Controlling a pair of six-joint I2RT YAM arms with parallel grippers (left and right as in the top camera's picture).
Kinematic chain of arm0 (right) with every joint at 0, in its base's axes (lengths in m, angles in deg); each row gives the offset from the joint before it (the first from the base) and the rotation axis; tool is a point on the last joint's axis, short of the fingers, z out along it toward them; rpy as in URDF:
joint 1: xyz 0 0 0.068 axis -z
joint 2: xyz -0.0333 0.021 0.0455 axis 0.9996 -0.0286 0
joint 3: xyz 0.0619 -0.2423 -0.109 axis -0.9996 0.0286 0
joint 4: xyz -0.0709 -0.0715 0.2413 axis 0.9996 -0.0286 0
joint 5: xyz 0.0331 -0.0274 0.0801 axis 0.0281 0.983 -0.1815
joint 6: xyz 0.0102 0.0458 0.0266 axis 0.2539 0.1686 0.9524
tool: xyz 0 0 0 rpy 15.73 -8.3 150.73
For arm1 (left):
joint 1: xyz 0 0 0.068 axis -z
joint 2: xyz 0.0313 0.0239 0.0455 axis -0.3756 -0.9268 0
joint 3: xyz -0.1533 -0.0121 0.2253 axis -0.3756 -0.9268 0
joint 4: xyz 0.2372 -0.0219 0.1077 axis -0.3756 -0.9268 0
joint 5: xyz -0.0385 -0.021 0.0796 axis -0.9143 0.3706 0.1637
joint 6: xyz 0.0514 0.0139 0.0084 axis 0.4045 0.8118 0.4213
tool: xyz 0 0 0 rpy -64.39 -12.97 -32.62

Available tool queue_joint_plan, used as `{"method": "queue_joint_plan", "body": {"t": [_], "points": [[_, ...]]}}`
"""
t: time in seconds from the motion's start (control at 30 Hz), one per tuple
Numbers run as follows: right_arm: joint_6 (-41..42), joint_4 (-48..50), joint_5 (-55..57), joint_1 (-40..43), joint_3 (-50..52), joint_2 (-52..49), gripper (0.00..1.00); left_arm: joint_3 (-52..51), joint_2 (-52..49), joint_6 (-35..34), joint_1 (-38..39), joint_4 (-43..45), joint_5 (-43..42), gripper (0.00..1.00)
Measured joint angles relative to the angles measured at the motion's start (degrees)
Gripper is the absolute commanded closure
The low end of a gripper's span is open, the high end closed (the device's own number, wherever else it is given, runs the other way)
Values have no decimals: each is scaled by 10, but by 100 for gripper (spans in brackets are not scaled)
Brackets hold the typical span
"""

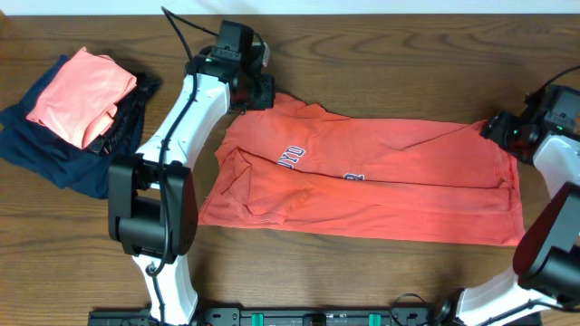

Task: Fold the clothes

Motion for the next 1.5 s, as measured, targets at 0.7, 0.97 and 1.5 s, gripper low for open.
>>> {"method": "queue_joint_plan", "body": {"t": [0.7,0.97,1.5], "points": [[43,170,28,-10,-4,-119,99,0,-3,0,0,-80,-1,94],[45,99,40,-6,-7,-96,99,0,-3,0,-2,-132,-2,94],[45,-326,158,29,-5,129,99,-2,79,0,-20,-364,-12,94]]}}
